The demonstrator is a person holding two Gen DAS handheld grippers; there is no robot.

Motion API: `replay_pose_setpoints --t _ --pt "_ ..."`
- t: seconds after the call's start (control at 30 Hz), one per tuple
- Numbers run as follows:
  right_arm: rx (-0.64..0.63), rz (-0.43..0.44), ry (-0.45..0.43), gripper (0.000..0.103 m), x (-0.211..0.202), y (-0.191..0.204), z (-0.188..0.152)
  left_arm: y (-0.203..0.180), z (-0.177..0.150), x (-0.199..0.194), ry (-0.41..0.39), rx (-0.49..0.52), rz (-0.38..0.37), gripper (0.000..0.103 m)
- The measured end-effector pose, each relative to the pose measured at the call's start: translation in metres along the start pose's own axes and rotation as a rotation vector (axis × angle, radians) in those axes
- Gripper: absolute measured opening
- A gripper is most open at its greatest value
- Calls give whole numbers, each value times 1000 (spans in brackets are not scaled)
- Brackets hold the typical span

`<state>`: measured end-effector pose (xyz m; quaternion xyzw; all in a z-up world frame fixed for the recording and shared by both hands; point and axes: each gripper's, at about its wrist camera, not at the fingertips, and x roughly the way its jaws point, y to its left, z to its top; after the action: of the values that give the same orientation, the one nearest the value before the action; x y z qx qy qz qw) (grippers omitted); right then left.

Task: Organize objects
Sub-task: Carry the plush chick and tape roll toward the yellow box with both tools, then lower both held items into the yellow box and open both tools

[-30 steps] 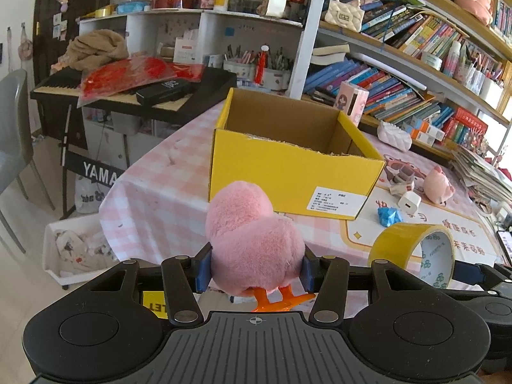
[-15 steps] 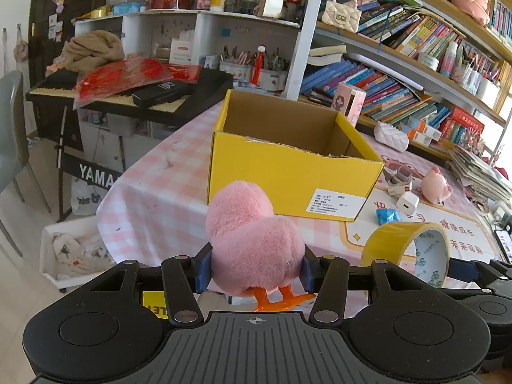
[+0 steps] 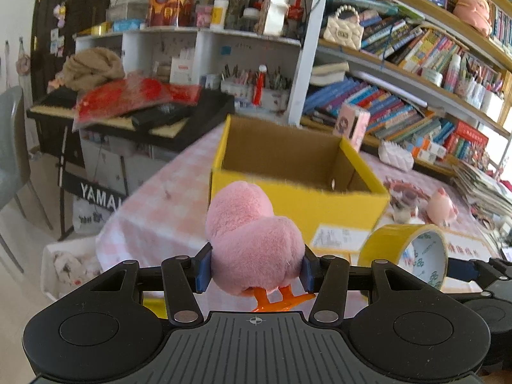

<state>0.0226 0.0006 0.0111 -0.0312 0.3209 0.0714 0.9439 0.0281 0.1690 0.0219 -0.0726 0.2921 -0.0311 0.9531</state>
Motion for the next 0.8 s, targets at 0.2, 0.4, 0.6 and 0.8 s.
replay_pose_setpoints --t 0.2,0.4,0.6,0.8 --pt "-32 12 -132 91 13 -8 39 -5 36 18 -68 2 25 50" --pt "-115 32 -223 91 41 -17 76 -14 64 48 -99 -16 59 50" --pt "-218 52 -248 91 84 -22 94 -23 78 77 -91 -30 108 50" --pt "-283 98 -205 91 127 -26 102 -32 86 105 -54 -19 144 50"
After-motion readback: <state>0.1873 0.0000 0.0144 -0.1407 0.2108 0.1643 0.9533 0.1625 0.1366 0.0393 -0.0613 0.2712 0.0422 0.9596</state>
